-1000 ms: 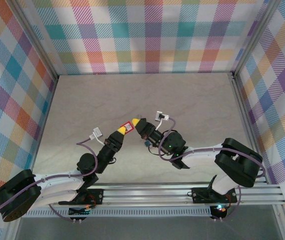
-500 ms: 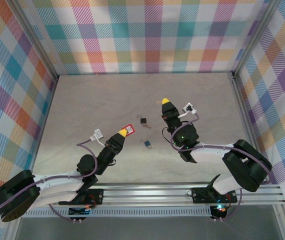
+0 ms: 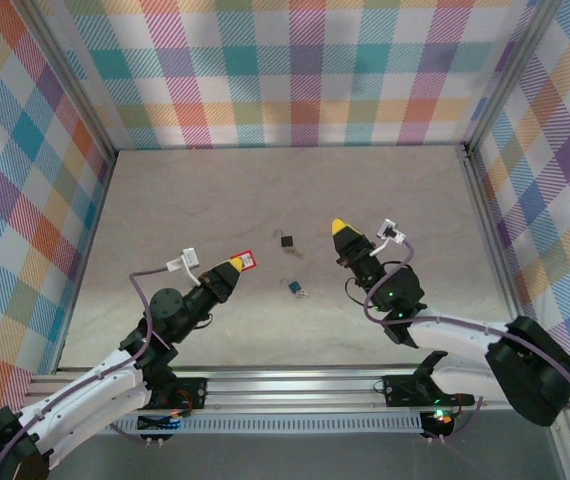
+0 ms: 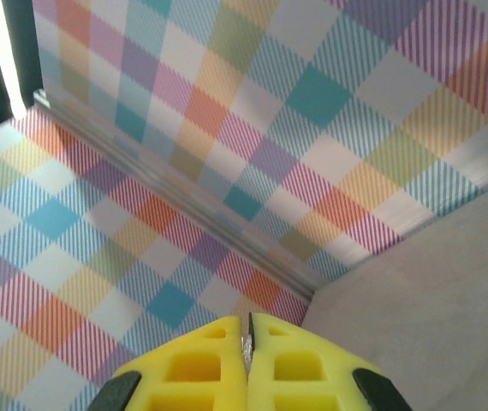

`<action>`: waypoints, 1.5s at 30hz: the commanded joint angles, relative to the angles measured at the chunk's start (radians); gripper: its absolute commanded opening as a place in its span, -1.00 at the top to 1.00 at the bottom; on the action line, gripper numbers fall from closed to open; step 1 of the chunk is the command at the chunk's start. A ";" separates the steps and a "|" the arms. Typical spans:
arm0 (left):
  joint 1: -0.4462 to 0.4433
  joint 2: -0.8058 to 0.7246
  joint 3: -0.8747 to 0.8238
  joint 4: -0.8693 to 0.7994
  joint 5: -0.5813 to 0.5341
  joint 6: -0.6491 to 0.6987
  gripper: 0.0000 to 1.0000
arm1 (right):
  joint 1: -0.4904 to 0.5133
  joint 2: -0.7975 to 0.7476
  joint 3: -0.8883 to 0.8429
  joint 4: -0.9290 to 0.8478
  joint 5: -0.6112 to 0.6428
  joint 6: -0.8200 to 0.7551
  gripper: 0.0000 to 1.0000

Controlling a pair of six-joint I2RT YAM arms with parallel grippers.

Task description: Lock with the key

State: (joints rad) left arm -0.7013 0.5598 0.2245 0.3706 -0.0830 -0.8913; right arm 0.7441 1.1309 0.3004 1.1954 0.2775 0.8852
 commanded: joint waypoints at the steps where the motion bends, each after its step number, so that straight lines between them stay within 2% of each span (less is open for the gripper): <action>1: 0.065 0.014 0.048 -0.251 0.147 0.060 1.00 | -0.008 -0.122 0.010 -0.254 -0.173 -0.052 1.00; 6: 0.180 0.136 0.035 -0.215 0.286 0.069 1.00 | -0.008 -0.224 0.024 -0.404 -0.356 -0.096 1.00; 11: 0.243 0.195 0.058 -0.223 0.306 0.101 1.00 | -0.008 -0.261 0.035 -0.488 -0.513 -0.112 1.00; 15: 0.284 0.250 0.080 -0.245 0.302 0.114 1.00 | -0.009 -0.259 0.027 -0.523 -0.585 -0.114 1.00; 21: 0.354 0.397 0.138 -0.217 0.359 0.131 1.00 | -0.004 -0.245 0.012 -0.525 -0.696 -0.114 1.00; 29: 0.373 0.573 0.182 -0.146 0.322 0.177 1.00 | 0.033 -0.246 -0.004 -0.532 -0.727 -0.139 1.00; 37: 0.413 0.769 0.215 -0.010 0.348 0.174 1.00 | 0.063 -0.251 -0.011 -0.550 -0.730 -0.158 1.00; 45: 0.438 0.882 0.248 0.058 0.345 0.194 1.00 | 0.082 -0.245 -0.031 -0.541 -0.721 -0.160 1.00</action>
State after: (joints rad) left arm -0.2901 1.4136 0.4442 0.3515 0.2531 -0.7269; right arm 0.8127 0.8871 0.2829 0.6407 -0.4324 0.7456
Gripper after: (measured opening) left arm 0.192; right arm 0.043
